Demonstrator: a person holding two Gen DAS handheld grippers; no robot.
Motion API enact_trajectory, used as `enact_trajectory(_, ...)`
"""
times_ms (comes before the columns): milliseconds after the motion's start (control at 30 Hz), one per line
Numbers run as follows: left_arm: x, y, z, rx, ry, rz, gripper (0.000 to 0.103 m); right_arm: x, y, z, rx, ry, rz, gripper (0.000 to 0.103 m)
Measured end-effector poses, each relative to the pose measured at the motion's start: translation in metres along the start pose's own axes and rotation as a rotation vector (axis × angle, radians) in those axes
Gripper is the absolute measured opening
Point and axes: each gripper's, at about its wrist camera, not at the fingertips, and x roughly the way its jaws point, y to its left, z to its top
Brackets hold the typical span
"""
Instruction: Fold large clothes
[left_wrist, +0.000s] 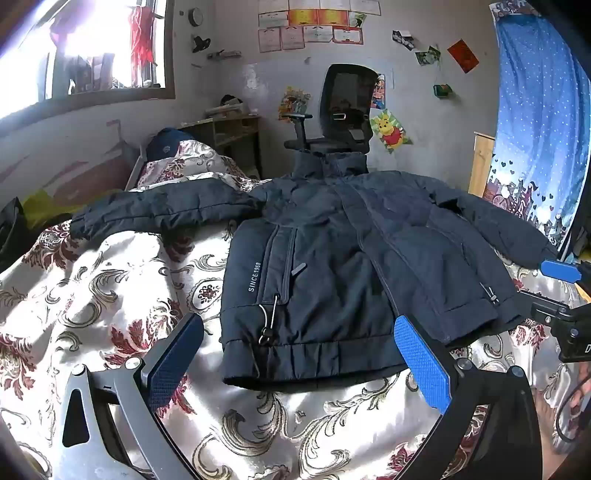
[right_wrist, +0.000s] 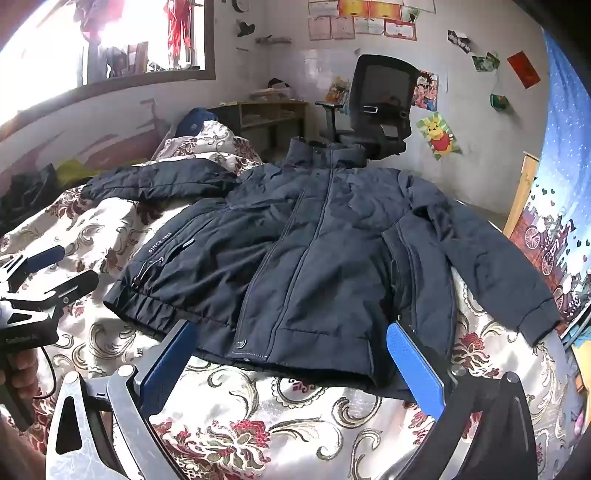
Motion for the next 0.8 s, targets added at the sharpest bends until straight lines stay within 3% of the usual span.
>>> enact_trajectory(800,0.0003,0.0004,0.0002,-0.001,-0.002,0.006,0.102,0.0007,-0.0021,-0.0006,0.001,0.007,0.0,0.103)
